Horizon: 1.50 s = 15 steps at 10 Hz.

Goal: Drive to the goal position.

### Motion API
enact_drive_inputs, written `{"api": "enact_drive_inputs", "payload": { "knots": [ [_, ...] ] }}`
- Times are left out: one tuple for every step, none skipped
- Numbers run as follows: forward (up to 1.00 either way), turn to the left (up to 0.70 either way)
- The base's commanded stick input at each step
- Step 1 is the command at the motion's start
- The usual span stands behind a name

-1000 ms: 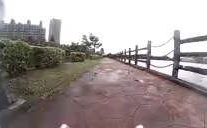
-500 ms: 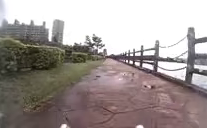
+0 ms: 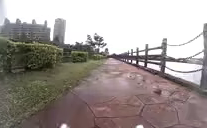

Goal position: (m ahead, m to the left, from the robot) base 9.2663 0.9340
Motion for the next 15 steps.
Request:
{"api": "enact_drive_inputs", "payload": {
  "knots": [
    [0.85,0.01],
    [0.85,0.01],
    [0.72,0.01],
    [0.22,0.00],
    [0.00,0.00],
    [0.00,0.00],
    [0.00,0.00],
    [0.00,0.00],
    [0.00,0.00],
    [0.00,0.00],
    [0.00,0.00],
    [0.00,0.00],
    [0.00,0.00],
    [0.03,0.00],
    [0.36,0.01]
  ]
}}
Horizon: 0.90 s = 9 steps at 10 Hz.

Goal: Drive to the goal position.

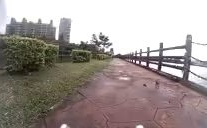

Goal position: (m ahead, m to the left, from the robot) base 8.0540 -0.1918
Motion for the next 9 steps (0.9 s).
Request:
{"api": "enact_drive_inputs", "payload": {
  "knots": [
    [0.68,0.01],
    [0.85,0.01],
    [0.85,0.01],
    [0.85,-0.01],
    [0.85,-0.14],
    [0.85,-0.27],
    [0.85,-0.33],
    [0.85,-0.33],
    [0.85,-0.33]
  ]
}}
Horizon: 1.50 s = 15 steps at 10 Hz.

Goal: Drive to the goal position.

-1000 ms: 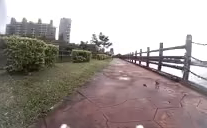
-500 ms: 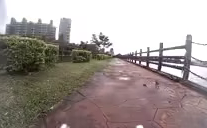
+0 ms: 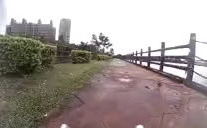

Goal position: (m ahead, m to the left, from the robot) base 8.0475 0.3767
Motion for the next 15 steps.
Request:
{"api": "enact_drive_inputs", "payload": {
  "knots": [
    [0.85,-0.33],
    [0.85,-0.33],
    [0.85,-0.33],
    [0.85,-0.33],
    [0.85,-0.33],
    [0.85,-0.33],
    [0.85,-0.33],
    [0.85,-0.30],
    [0.85,-0.13],
    [0.85,0.01],
    [0.85,0.01],
    [0.85,0.01],
    [0.85,0.01],
    [0.85,0.01],
    [0.85,0.01]
  ]
}}
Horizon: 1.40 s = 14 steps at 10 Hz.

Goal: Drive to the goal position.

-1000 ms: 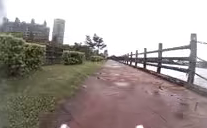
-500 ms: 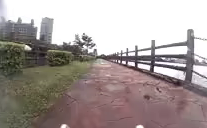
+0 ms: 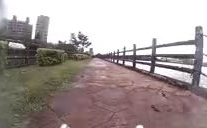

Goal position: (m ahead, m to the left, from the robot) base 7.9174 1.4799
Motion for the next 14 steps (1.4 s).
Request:
{"api": "enact_drive_inputs", "payload": {
  "knots": [
    [0.85,0.01],
    [0.85,0.01],
    [0.85,0.01],
    [0.85,0.01],
    [0.85,0.01],
    [0.85,0.01],
    [0.85,0.01],
    [0.85,0.01],
    [0.85,0.01],
    [0.85,0.01],
    [0.85,0.01],
    [0.85,0.01],
    [0.85,0.01],
    [0.85,0.01]
  ]
}}
